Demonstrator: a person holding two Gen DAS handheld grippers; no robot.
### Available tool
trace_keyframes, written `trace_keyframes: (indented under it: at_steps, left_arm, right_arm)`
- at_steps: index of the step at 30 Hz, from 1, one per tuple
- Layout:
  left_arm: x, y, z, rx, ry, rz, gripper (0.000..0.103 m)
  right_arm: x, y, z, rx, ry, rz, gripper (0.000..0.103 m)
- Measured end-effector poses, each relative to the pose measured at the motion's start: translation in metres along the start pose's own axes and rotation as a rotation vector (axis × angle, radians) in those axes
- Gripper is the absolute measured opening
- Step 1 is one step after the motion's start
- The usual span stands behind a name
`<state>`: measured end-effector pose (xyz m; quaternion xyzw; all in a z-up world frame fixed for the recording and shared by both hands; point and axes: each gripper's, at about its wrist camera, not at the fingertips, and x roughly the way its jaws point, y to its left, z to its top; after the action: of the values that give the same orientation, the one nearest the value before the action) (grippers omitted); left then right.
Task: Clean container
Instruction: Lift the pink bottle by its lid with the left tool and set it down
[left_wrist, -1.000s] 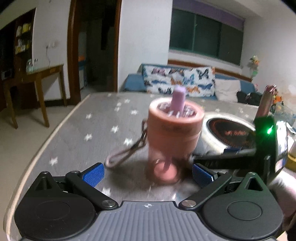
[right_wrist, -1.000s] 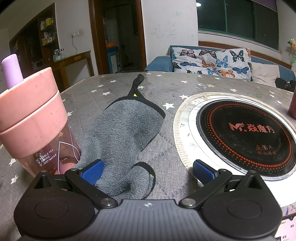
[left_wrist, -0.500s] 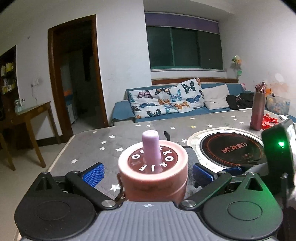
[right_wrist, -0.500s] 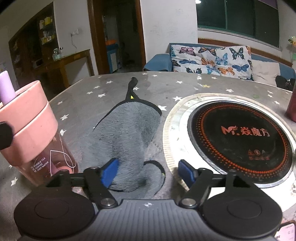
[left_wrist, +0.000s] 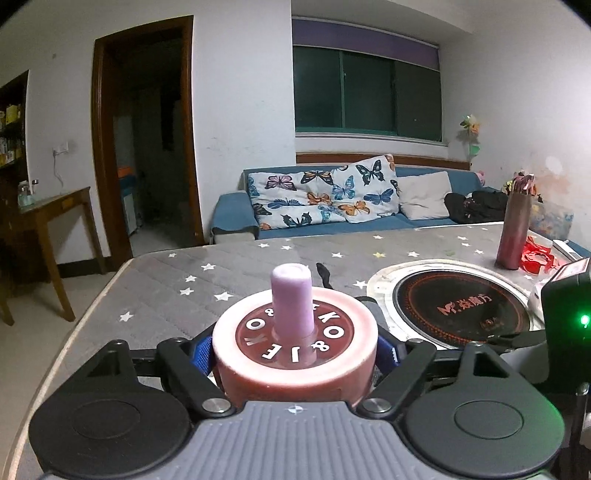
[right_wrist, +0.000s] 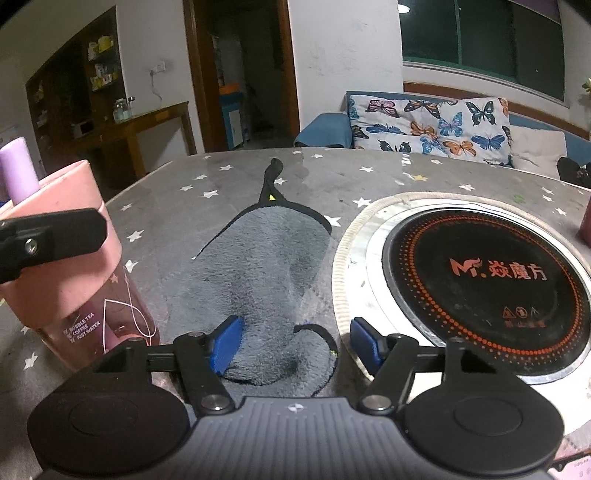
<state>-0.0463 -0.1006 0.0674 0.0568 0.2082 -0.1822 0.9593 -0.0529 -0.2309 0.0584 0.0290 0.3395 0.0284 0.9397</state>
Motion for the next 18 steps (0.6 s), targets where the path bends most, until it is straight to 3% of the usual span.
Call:
trace_keyframes:
  at_steps: [11,18]
  left_arm:
    - [0.03,0.026,0.025,-0.095,-0.015,0.103,0.083]
    - [0.038,0.021,0.017,-0.062,-0.009,0.125,0.083]
  right_arm:
    - [0.01,0.005,0.004,-0.023,-0.006,0.002,0.06]
    - [0.016,0.002,0.006,-0.013,0.0,-0.001,0.075]
